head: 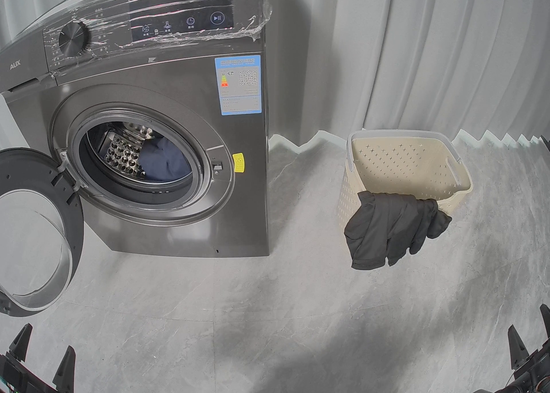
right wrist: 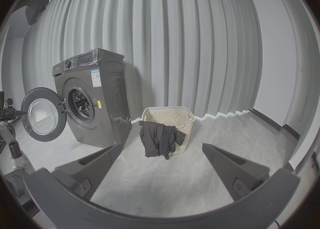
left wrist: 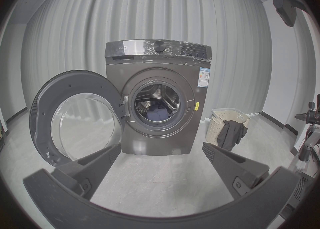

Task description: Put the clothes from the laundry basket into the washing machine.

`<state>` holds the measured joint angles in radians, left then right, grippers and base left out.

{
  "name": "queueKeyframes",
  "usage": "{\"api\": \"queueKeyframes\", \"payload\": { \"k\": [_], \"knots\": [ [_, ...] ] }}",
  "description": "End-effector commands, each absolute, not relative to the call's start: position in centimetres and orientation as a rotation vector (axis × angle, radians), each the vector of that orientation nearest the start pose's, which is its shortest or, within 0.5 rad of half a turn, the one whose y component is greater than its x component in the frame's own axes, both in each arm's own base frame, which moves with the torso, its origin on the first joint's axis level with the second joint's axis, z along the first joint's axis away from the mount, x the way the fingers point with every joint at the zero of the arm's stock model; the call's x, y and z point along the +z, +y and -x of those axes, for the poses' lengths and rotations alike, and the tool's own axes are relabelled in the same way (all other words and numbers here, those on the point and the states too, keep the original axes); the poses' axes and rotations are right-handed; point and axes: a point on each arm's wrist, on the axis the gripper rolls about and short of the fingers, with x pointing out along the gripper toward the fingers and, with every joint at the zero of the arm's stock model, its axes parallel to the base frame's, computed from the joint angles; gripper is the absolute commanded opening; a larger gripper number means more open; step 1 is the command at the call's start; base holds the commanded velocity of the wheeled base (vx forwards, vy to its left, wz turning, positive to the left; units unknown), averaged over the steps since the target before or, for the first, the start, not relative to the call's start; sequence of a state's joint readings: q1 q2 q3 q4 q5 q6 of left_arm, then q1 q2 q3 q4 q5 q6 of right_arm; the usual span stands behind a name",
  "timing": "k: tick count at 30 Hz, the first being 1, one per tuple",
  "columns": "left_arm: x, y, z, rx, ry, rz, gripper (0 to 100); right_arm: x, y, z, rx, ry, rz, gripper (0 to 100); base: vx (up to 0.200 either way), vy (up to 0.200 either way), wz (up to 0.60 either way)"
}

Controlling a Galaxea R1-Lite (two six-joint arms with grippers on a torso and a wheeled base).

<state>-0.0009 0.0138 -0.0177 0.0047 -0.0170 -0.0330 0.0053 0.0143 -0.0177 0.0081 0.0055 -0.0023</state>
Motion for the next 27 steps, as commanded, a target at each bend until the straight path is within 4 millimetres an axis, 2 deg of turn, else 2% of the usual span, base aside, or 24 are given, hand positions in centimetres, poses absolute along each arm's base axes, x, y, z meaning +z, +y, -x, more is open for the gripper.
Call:
{"api": "queueKeyframes", "payload": {
  "k": [1, 24, 27],
  "knots": [
    [7.55, -0.04, 2.27, -0.017, 0.006, 0.034, 100, 7.53, 0.0, 2.25, 0.012, 0.012, 0.003, 100, 0.0, -0.2, 0.0],
    [7.55, -0.03, 2.27, -0.014, 0.006, 0.034, 100, 7.53, -0.01, 2.23, 0.006, 0.014, -0.002, 100, 0.0, -0.2, 0.0],
    [7.53, -0.03, 2.27, -0.014, 0.008, 0.034, 100, 7.51, -0.01, 2.23, 0.005, 0.015, -0.001, 100, 0.0, 0.0, 0.0]
  ]
}}
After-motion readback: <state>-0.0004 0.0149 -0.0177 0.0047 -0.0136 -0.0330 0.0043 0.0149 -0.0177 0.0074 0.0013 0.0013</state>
